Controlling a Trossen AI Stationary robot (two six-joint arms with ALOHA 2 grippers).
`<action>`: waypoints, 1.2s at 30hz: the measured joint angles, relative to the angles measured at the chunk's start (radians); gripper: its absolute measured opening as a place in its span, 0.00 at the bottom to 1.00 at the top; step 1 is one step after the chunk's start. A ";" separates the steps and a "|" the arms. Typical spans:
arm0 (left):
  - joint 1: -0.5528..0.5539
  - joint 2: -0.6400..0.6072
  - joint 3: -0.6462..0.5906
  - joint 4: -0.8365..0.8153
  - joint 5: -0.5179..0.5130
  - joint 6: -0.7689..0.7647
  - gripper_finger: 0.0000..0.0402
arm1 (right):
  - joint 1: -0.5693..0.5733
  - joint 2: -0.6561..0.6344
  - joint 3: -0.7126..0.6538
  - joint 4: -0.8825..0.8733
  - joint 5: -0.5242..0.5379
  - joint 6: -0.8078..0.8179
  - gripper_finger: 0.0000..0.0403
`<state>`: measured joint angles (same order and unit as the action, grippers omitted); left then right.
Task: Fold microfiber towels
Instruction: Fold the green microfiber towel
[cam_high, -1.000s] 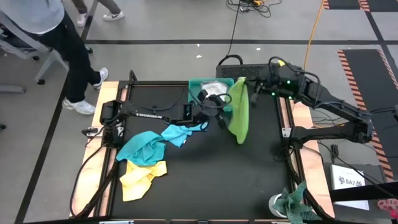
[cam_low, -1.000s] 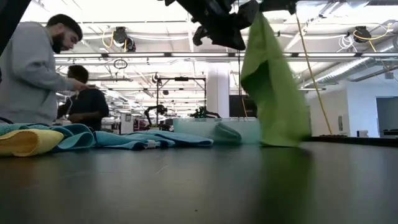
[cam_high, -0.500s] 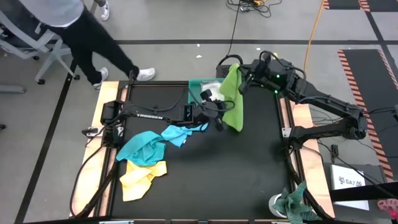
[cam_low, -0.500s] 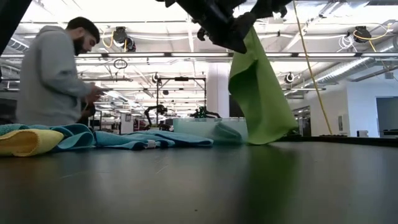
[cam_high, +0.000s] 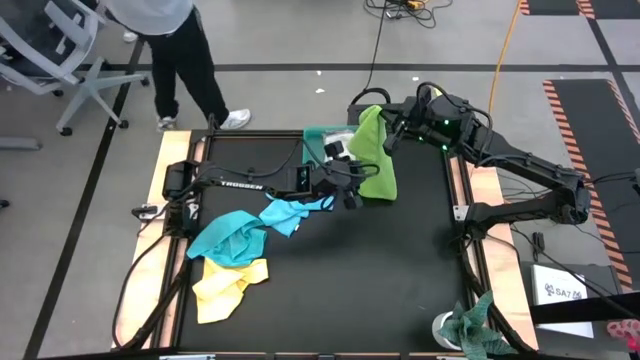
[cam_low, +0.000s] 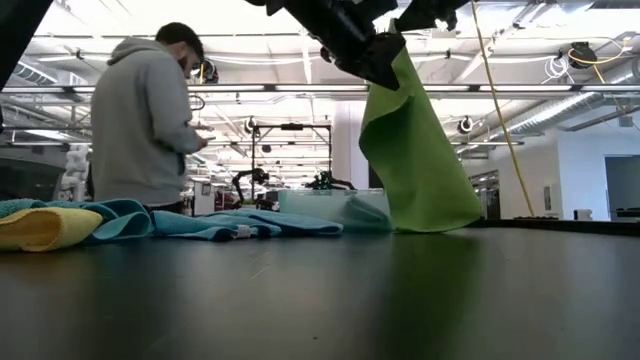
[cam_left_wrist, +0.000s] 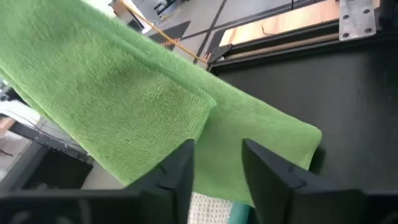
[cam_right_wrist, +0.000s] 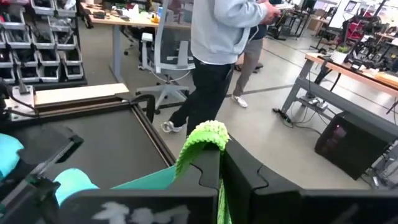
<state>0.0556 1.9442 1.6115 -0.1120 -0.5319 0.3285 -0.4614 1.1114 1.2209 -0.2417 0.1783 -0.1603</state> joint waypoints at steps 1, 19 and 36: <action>0.000 0.000 0.000 0.011 0.001 0.009 0.38 | 0.000 0.000 0.000 0.000 0.000 0.003 0.00; 0.002 0.047 -0.001 0.065 -0.242 0.142 0.49 | 0.012 0.118 0.001 0.158 -0.133 0.123 0.00; 0.037 0.046 -0.001 -0.003 -0.226 0.015 0.49 | 0.017 0.095 0.001 0.163 -0.158 0.122 0.00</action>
<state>0.0928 1.9903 1.6110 -0.1150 -0.7575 0.3437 -0.4442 1.2060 1.2217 -0.0788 0.0202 -0.0380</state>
